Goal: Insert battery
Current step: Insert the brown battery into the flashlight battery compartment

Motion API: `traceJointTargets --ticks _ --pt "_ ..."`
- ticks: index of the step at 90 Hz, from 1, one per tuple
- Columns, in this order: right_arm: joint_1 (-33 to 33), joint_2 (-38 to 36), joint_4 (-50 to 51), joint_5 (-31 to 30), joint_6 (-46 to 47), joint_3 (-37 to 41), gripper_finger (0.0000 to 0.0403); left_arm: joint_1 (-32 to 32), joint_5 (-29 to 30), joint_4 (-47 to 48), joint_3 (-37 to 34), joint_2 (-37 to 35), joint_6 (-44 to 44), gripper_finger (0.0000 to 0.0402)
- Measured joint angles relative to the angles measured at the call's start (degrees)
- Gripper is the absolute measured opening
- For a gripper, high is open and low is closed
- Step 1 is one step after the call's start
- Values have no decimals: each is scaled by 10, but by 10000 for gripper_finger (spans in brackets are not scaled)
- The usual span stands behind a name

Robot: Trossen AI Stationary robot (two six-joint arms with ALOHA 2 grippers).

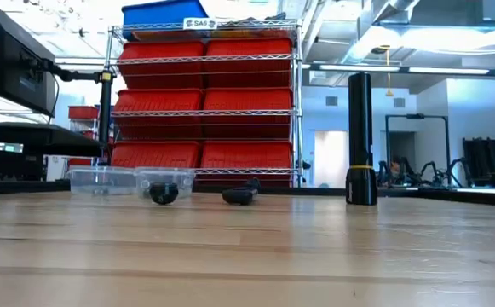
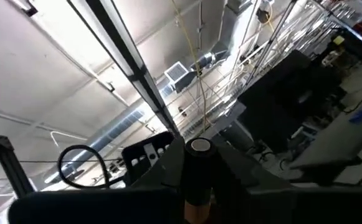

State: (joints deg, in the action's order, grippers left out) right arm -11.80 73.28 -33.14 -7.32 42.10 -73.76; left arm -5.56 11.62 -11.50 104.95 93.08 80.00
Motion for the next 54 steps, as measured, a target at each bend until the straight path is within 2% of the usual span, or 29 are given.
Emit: traceJointTargets --ticks 16,38,54 --pt "-3 0 -3 11 16 0 36 -12 -1 1 0 -2 26 142" --pt "-3 0 -3 14 16 0 36 -16 -3 -1 0 -1 3 141" --pt "-3 7 -2 12 14 0 36 -16 -3 0 0 -1 -24 126"
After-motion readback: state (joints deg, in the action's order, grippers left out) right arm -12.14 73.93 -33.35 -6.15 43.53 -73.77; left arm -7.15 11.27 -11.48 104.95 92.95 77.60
